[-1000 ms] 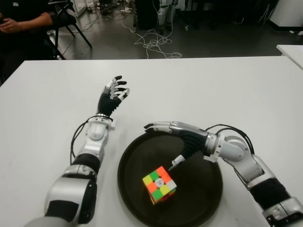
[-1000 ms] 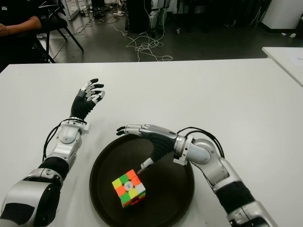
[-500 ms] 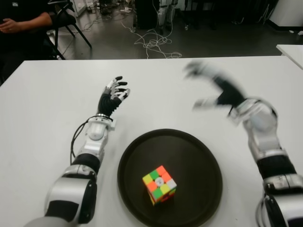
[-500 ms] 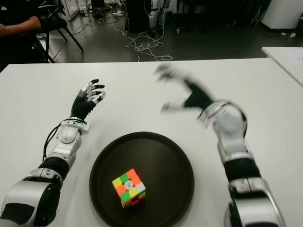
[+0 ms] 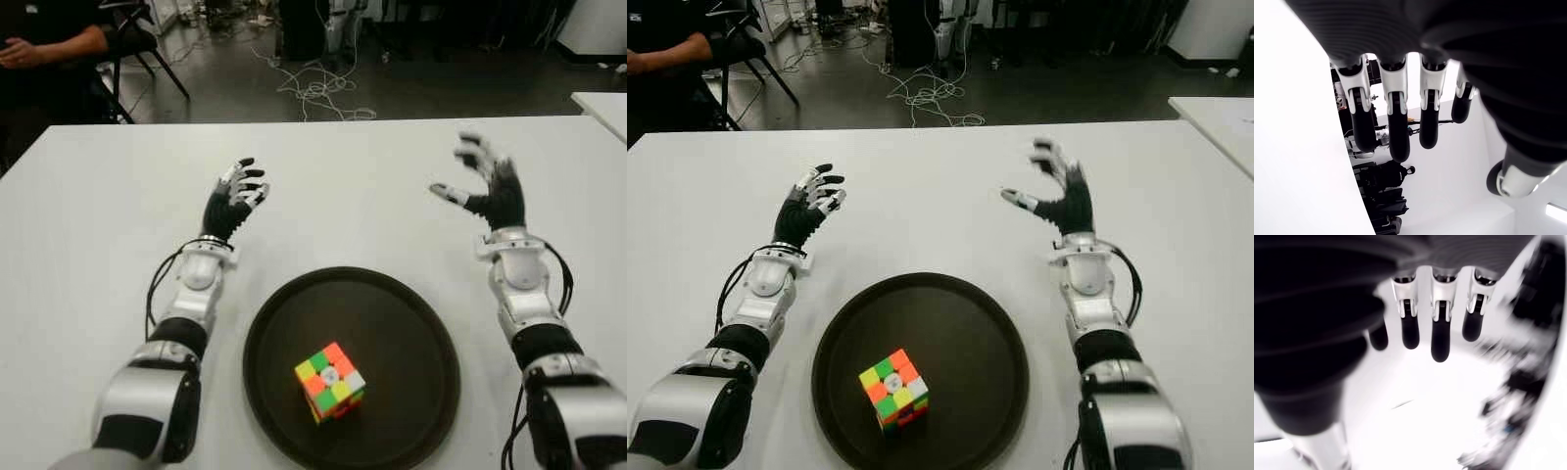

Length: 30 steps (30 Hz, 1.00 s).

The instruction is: Pick up the Rubik's Cube and put it in the plate

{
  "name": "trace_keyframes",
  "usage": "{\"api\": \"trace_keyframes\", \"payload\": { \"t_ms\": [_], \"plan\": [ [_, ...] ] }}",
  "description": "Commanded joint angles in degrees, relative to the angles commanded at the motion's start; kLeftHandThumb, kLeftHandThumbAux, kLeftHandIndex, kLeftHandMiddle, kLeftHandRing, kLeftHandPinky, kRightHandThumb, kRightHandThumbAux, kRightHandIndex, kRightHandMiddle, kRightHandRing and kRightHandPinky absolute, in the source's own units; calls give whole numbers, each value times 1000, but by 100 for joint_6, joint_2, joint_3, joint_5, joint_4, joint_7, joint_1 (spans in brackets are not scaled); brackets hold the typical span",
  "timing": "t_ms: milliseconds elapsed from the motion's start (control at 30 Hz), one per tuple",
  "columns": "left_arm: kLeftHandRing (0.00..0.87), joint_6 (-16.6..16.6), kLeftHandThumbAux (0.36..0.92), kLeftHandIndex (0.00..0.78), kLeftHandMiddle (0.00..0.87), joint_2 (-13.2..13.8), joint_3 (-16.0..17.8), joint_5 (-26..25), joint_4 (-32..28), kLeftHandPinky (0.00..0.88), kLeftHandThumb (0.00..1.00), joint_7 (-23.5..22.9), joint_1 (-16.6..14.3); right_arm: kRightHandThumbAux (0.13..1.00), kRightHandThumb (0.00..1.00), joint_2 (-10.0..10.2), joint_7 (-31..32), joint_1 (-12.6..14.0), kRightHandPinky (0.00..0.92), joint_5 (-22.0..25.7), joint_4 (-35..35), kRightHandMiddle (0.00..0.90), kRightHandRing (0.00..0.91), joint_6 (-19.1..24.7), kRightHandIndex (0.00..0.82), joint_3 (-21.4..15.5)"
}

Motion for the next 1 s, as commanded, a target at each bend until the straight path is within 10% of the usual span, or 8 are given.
{"api": "trace_keyframes", "payload": {
  "t_ms": [367,600,1000],
  "plan": [
    [284,-37,603,169,256,3,12,-64,-57,316,95,-127,42,860,60,203,-162,158,338,-19,-695,299,314,102,215,-13],
    [281,-60,601,173,256,22,1,-52,-81,299,83,-138,53,839,60,263,-553,769,310,-368,-1487,288,297,-492,192,139],
    [290,-52,606,158,255,18,25,-55,-32,324,113,-56,39,824,30,170,-920,825,275,-743,-1660,281,276,-624,192,252]
  ]
}}
